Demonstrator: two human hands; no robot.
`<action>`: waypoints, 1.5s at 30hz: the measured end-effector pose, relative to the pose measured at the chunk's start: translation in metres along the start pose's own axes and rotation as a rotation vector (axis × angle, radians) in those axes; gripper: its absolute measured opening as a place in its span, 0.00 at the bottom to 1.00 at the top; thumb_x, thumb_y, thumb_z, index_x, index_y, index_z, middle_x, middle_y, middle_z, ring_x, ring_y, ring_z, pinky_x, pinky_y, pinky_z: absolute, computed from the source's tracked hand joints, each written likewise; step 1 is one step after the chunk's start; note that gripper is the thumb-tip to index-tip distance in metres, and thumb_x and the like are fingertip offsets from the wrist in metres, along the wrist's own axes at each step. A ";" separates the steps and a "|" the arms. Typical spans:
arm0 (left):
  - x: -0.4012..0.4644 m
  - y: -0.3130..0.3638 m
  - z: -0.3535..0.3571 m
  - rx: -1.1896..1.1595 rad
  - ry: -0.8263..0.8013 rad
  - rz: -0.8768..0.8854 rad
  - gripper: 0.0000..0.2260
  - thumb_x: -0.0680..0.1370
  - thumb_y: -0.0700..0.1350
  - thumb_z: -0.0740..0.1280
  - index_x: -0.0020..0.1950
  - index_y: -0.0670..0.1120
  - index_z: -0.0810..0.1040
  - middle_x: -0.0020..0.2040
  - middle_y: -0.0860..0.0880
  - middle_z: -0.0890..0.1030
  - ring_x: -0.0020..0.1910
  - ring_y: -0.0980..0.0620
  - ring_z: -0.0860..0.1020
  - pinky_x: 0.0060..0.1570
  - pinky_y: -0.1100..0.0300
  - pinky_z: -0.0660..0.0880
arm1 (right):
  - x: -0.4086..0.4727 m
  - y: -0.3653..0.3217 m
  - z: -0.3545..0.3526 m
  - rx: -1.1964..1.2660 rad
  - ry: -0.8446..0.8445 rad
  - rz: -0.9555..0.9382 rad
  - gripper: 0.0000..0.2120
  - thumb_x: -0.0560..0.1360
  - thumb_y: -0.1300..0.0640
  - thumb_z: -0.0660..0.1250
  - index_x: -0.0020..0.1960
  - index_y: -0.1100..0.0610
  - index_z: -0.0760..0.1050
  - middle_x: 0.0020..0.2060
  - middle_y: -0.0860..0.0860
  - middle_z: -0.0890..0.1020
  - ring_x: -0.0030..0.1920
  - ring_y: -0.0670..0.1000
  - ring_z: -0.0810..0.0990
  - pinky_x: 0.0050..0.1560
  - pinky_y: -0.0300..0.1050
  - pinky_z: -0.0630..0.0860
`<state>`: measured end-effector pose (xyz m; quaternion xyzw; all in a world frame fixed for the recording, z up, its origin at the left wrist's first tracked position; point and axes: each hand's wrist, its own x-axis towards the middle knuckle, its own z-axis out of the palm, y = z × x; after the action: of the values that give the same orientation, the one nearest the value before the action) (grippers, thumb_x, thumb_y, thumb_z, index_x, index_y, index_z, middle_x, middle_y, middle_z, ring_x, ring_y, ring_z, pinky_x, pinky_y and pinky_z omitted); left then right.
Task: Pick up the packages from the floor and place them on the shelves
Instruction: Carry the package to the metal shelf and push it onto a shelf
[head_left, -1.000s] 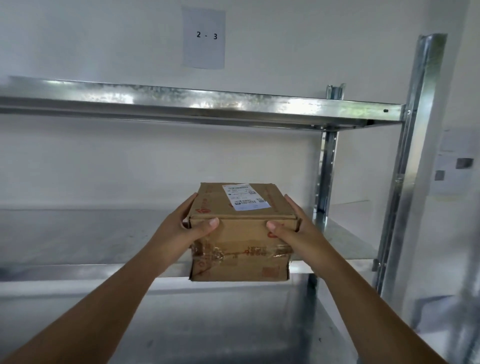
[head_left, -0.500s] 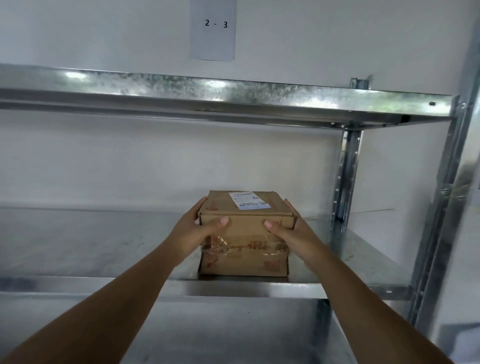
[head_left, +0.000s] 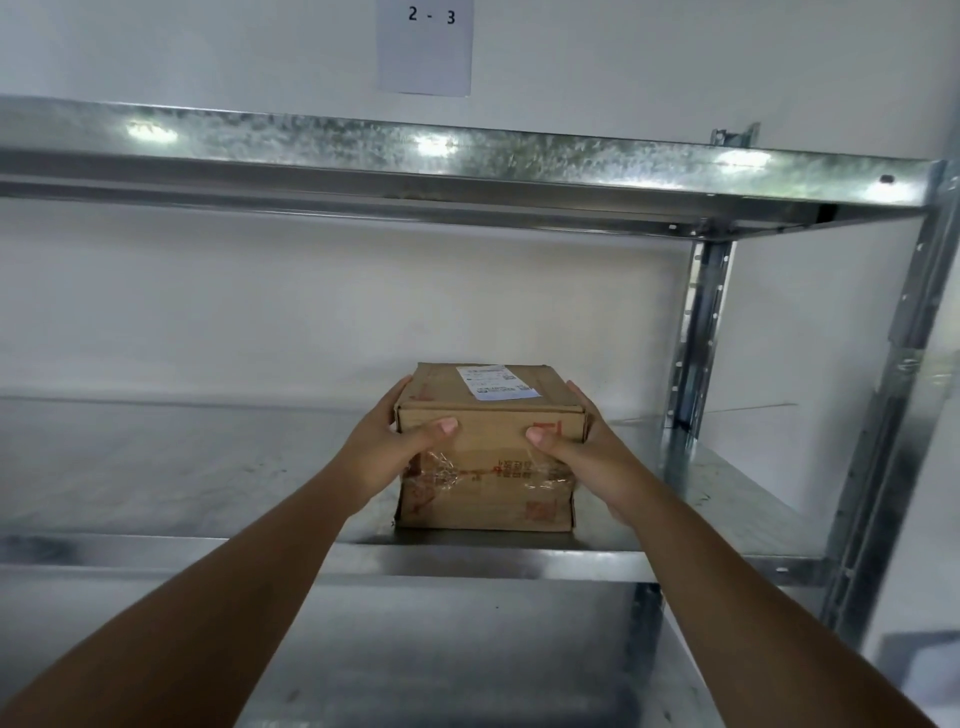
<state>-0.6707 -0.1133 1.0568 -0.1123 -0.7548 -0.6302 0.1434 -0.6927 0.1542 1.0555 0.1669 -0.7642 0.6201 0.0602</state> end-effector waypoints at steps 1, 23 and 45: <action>0.000 0.000 0.000 0.006 -0.002 0.001 0.29 0.77 0.46 0.78 0.76 0.57 0.73 0.64 0.53 0.84 0.58 0.56 0.84 0.39 0.72 0.80 | 0.000 0.000 0.000 -0.005 -0.006 -0.006 0.32 0.76 0.56 0.78 0.73 0.38 0.68 0.61 0.44 0.87 0.62 0.48 0.86 0.55 0.43 0.83; -0.076 0.063 -0.002 0.294 0.077 0.263 0.42 0.70 0.65 0.69 0.83 0.64 0.60 0.86 0.60 0.59 0.84 0.53 0.62 0.81 0.44 0.63 | -0.079 -0.051 -0.007 -0.142 0.049 -0.228 0.49 0.61 0.23 0.73 0.76 0.23 0.53 0.84 0.35 0.57 0.85 0.53 0.57 0.81 0.54 0.61; -0.172 0.118 0.042 0.334 0.081 0.277 0.39 0.73 0.62 0.70 0.83 0.65 0.60 0.81 0.57 0.66 0.75 0.59 0.65 0.78 0.52 0.64 | -0.181 -0.092 -0.040 -0.131 -0.008 -0.313 0.54 0.56 0.17 0.71 0.78 0.23 0.53 0.85 0.36 0.56 0.85 0.50 0.56 0.82 0.58 0.60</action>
<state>-0.4717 -0.0488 1.0965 -0.1643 -0.8197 -0.4746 0.2754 -0.4975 0.2092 1.0958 0.2821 -0.7680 0.5513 0.1635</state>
